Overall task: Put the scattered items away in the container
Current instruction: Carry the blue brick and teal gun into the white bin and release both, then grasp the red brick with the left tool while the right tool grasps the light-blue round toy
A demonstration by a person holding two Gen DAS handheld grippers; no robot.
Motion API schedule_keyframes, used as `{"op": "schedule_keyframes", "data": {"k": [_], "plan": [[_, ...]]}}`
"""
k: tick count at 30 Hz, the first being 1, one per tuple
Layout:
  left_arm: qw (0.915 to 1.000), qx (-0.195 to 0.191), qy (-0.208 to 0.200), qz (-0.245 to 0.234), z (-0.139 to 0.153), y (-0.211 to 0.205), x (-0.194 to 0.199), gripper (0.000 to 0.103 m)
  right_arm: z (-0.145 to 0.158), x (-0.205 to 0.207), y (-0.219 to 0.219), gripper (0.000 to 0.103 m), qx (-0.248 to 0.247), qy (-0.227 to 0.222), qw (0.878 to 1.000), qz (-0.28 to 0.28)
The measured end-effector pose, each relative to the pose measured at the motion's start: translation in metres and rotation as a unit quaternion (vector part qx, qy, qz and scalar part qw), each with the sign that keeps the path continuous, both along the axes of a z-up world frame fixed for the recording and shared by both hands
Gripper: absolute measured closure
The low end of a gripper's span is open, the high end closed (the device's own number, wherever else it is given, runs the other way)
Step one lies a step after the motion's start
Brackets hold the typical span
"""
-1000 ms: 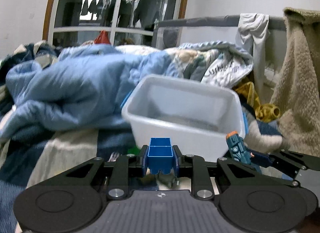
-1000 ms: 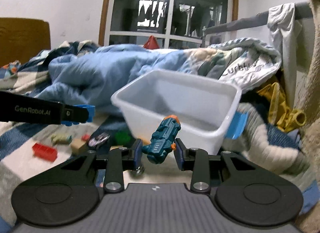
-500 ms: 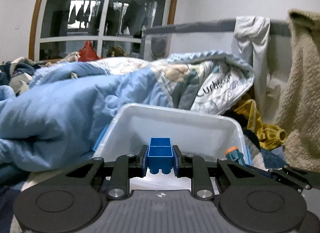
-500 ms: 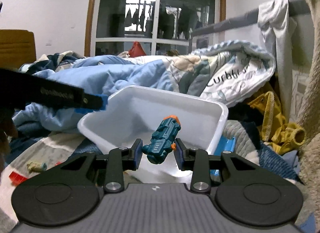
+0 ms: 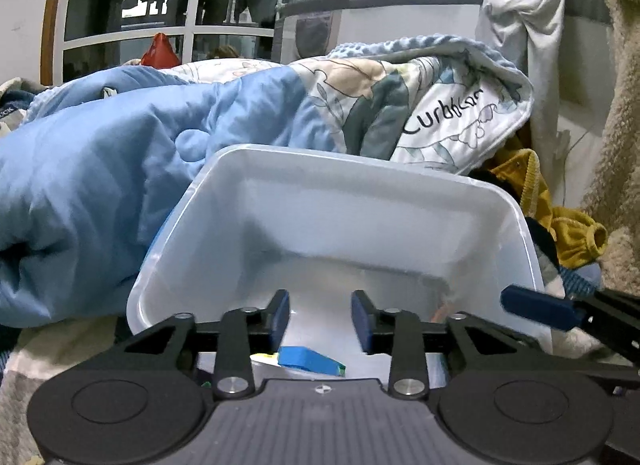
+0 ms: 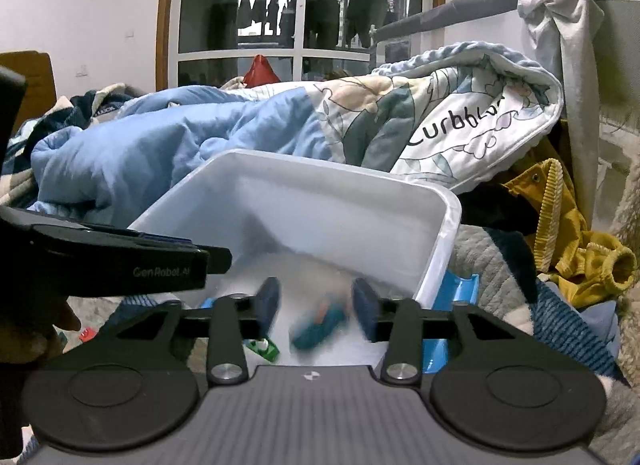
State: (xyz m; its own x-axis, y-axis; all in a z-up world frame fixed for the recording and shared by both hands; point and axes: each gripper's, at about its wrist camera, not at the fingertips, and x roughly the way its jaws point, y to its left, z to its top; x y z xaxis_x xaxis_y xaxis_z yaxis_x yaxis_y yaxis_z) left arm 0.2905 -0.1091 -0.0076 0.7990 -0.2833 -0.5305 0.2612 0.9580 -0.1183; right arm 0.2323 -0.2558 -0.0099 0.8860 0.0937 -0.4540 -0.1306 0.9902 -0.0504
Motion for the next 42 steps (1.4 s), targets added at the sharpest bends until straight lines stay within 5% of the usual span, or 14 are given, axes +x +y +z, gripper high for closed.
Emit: {"op": "schedule_keyframes", "data": {"k": [10,22,32,42], "plan": [[0.9975,0.032,-0.053,0.035,0.025,0.015,-0.045,0.029,0.012,-0.028,0.01,0.031,-0.018,-0.036,0.999,0.014],[0.9942,0.035,-0.054,0.086,-0.001,0.081,-0.138,0.027,0.004,-0.09,0.032,0.024,-0.016,-0.044,0.996,0.07],[0.9868,0.059,0.013,0.15,-0.061,0.142,-0.181,0.027,-0.055,-0.109,0.058,0.041,-0.022,0.029,0.99,0.138],[0.983,0.083,0.012,0.163,-0.081,0.17,-0.177,0.027,-0.092,-0.098,0.082,0.047,-0.027,0.063,0.983,0.168]]}}
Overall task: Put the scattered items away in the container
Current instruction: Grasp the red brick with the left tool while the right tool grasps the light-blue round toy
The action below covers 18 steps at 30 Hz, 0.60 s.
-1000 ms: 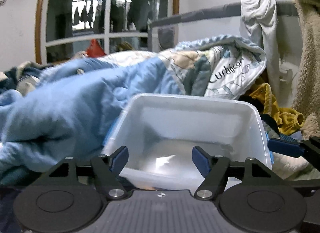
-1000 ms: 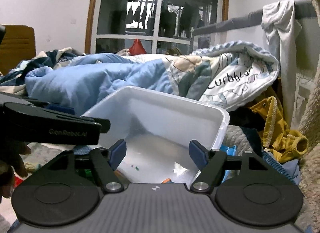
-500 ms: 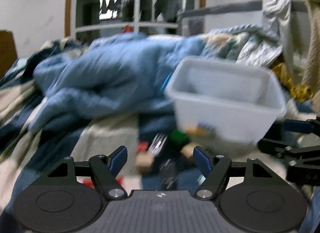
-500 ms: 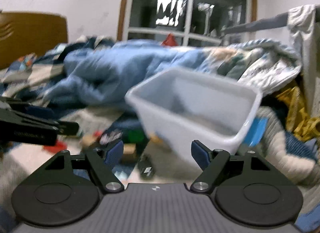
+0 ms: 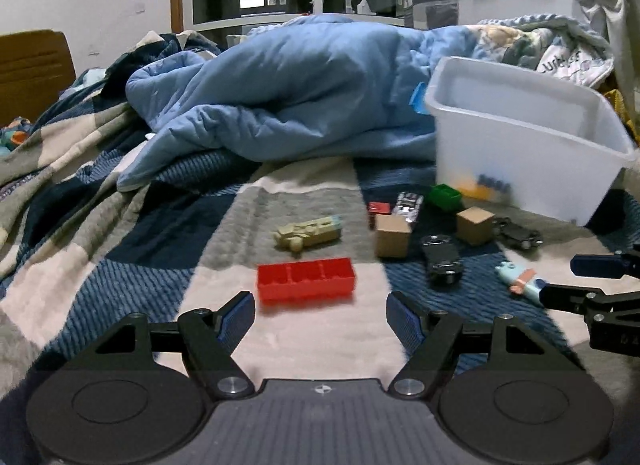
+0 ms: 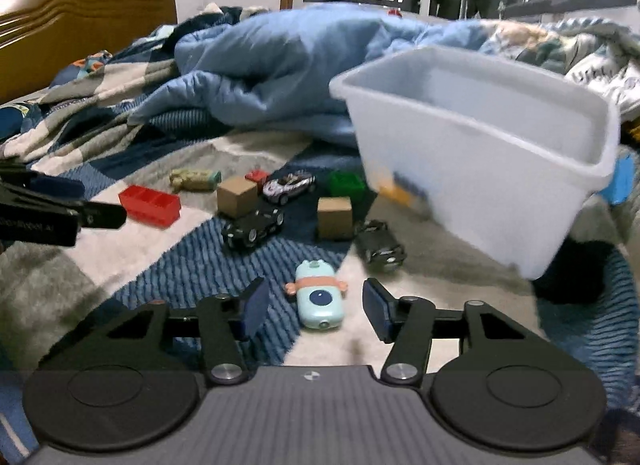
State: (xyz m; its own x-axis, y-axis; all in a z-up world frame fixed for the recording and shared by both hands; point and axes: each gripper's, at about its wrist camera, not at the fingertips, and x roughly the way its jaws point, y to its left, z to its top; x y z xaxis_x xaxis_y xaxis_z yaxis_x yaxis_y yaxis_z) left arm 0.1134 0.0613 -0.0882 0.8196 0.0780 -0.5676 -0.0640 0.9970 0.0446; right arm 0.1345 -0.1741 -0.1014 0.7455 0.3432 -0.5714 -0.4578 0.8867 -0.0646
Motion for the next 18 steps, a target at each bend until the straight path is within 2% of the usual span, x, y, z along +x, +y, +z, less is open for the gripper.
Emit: {"op": "schedule_keyframes", "data": {"k": [3,5,10,12,15,18], "plan": [[0.9995,0.025,-0.008,-0.017,-0.004,0.012,0.015,0.027,-0.008,0.005,0.001,0.047,0.003,0.014,1.0,-0.006],[0.9984,0.028,-0.009,-0.048,-0.008,0.023,0.029,0.027,-0.012,0.008,0.001,0.047,0.007,0.02,1.0,-0.007],[0.9918,0.044,0.016,-0.119,-0.018,0.038,0.068,0.027,-0.019,0.014,-0.001,0.047,0.006,0.029,0.999,-0.021],[0.9874,0.023,0.033,-0.153,-0.023,0.042,0.077,0.027,-0.021,0.016,-0.002,0.047,0.009,0.031,0.999,-0.023],[0.9801,-0.03,0.064,-0.185,-0.029,0.041,0.073,0.027,-0.021,0.016,-0.002,0.047,0.007,0.029,0.999,-0.024],[0.9776,-0.043,0.058,-0.198,-0.031,0.032,0.052,0.027,-0.021,0.015,-0.001,0.047,0.007,0.027,0.999,-0.024]]}}
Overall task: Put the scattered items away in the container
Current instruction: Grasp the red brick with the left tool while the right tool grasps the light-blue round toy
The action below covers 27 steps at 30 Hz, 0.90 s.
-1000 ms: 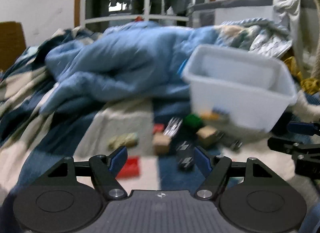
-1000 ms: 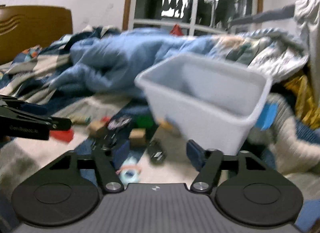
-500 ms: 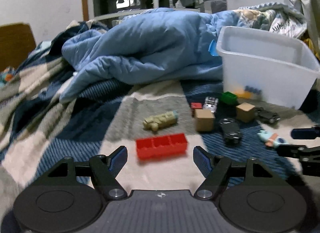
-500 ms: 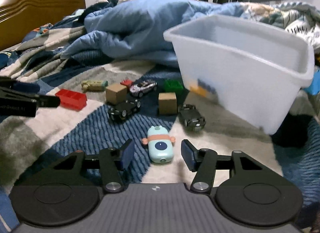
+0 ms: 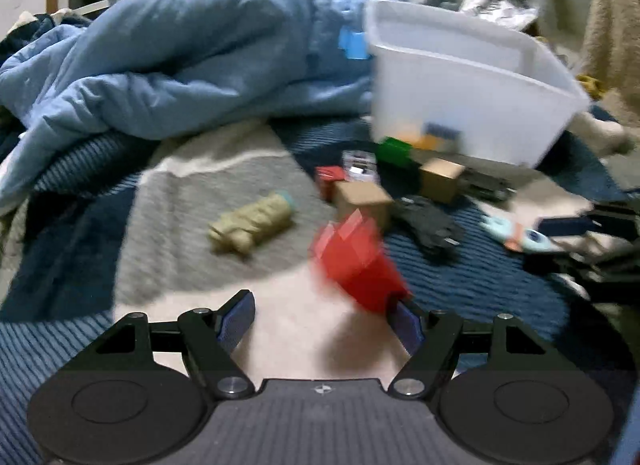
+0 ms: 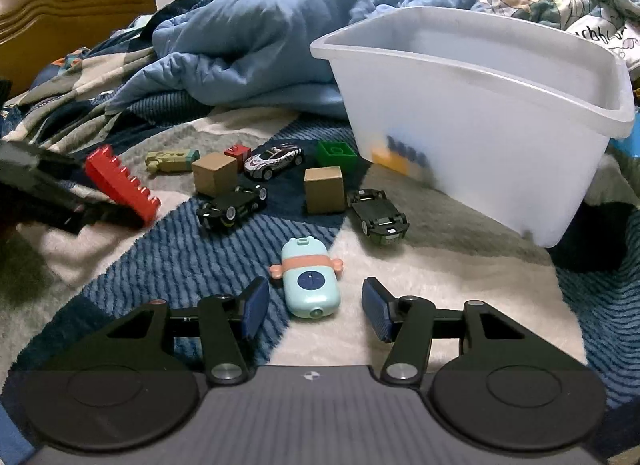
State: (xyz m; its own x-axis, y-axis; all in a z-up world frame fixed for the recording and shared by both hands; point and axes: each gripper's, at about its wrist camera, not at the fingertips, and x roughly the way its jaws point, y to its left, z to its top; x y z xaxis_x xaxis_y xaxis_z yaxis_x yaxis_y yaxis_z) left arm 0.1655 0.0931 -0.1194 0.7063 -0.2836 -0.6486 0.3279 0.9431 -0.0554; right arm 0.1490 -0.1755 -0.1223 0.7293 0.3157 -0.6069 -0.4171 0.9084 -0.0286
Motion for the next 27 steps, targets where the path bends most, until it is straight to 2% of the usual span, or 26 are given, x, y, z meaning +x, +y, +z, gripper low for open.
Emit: {"op": "schedule_keyframes", "data": {"k": [6,10,16,18,21,27], "plan": [[0.9992,-0.024,-0.033,0.002,0.005,-0.027,-0.038,0.027,0.0,-0.003,0.0,0.047,0.0,-0.003,1.0,0.0],[0.9989,-0.018,-0.041,0.013,0.01,-0.04,-0.058,0.027,0.0,-0.006,-0.004,0.047,0.003,-0.003,1.0,-0.003],[0.9939,0.031,-0.052,0.093,0.018,-0.044,-0.064,0.027,0.002,-0.006,-0.004,0.047,0.004,-0.007,1.0,-0.01],[0.992,0.01,-0.039,0.119,0.015,-0.045,-0.06,0.027,0.003,-0.007,-0.002,0.047,0.005,-0.015,1.0,-0.018],[0.9879,-0.029,-0.022,0.15,0.003,-0.051,-0.057,0.034,0.004,-0.007,0.0,0.047,0.011,-0.026,0.999,-0.02],[0.9829,-0.007,-0.023,0.182,-0.011,-0.072,-0.051,0.036,-0.003,-0.002,0.005,0.047,-0.001,-0.021,1.0,-0.015]]}}
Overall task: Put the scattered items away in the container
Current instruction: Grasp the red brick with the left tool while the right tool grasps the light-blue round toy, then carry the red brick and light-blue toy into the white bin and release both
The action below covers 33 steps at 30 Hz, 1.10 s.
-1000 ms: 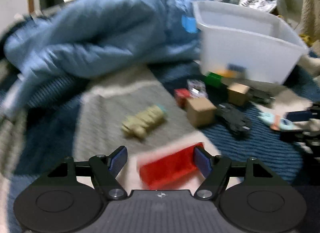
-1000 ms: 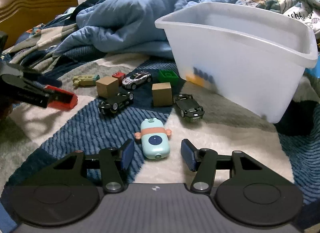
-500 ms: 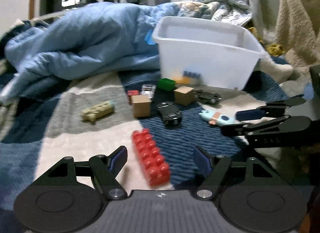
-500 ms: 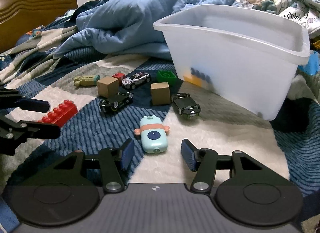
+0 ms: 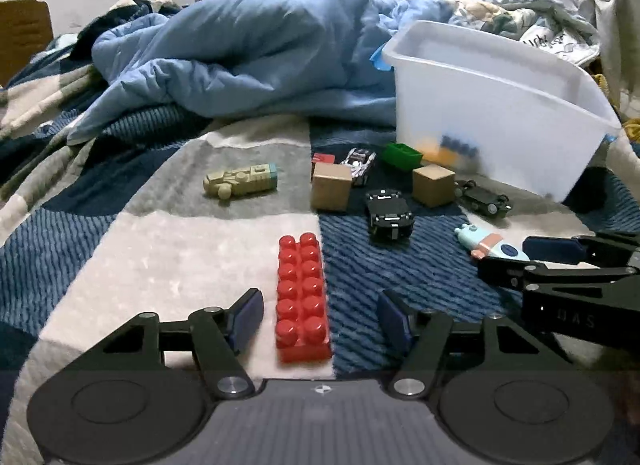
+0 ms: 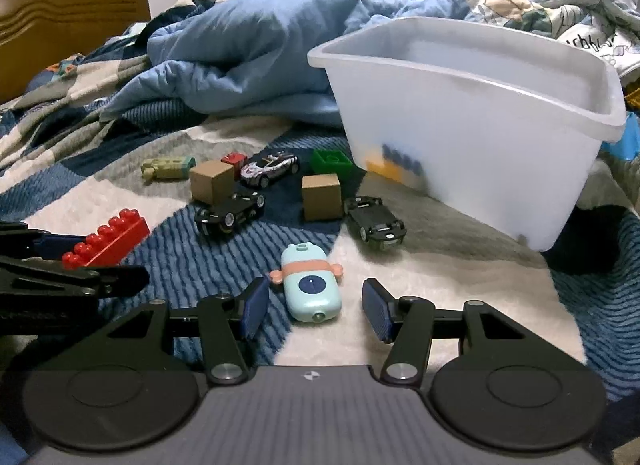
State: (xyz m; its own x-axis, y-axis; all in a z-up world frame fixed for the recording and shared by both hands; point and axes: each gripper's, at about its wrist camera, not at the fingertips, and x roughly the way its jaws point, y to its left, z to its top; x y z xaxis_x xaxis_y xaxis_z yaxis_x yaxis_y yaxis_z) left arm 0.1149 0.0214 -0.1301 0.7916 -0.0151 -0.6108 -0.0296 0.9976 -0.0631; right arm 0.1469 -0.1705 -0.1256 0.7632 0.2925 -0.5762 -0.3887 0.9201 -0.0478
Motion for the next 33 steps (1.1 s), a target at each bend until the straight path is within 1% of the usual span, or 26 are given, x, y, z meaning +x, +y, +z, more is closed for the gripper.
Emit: {"op": "schedule_keyframes", "data": {"k": [3,6,7,8,9,10,14,17,20,25,29,33], "plan": [[1.0,0.001,0.0,0.001,0.0,-0.001,0.001,0.036,-0.001,0.004,0.0,0.047,0.002,0.004,1.0,0.0],[0.9999,-0.01,-0.005,0.002,0.0,0.003,-0.001,0.036,-0.003,0.009,0.003,0.047,-0.003,0.011,1.0,0.002],[0.9999,-0.013,-0.004,0.0,0.001,0.004,-0.001,0.043,-0.003,0.009,0.004,0.053,-0.006,0.013,1.0,0.004],[0.9998,-0.018,-0.004,-0.003,0.002,0.005,-0.001,0.057,-0.003,0.009,0.005,0.057,-0.008,0.012,1.0,0.008],[0.9997,-0.022,-0.003,-0.007,0.003,0.006,0.0,0.065,-0.002,0.009,0.007,0.062,-0.013,0.011,1.0,0.012],[0.9997,-0.021,-0.001,-0.011,0.005,0.006,0.001,0.076,-0.002,0.008,0.008,0.062,-0.019,0.009,1.0,0.014],[0.9995,0.007,-0.012,-0.027,0.013,0.001,-0.001,0.076,0.002,0.001,0.009,0.062,-0.025,-0.005,0.999,0.019],[0.9994,-0.001,-0.01,-0.032,0.022,0.001,-0.003,0.076,0.01,-0.007,0.007,0.062,-0.026,-0.02,0.999,0.017],[0.999,-0.008,-0.016,-0.04,0.037,-0.004,-0.008,0.076,0.021,-0.011,0.004,0.062,-0.022,-0.025,0.999,0.011],[0.9973,0.003,-0.045,-0.057,0.071,-0.017,-0.014,0.076,0.047,-0.017,-0.004,0.062,-0.011,-0.035,0.999,-0.012],[0.9955,-0.005,-0.065,-0.068,0.096,-0.026,-0.013,0.076,0.068,-0.018,-0.014,0.062,0.005,-0.039,0.999,-0.035],[0.9932,-0.011,-0.087,-0.076,0.119,-0.034,-0.005,0.076,0.089,-0.02,-0.022,0.062,0.012,-0.061,0.997,-0.046]]}}
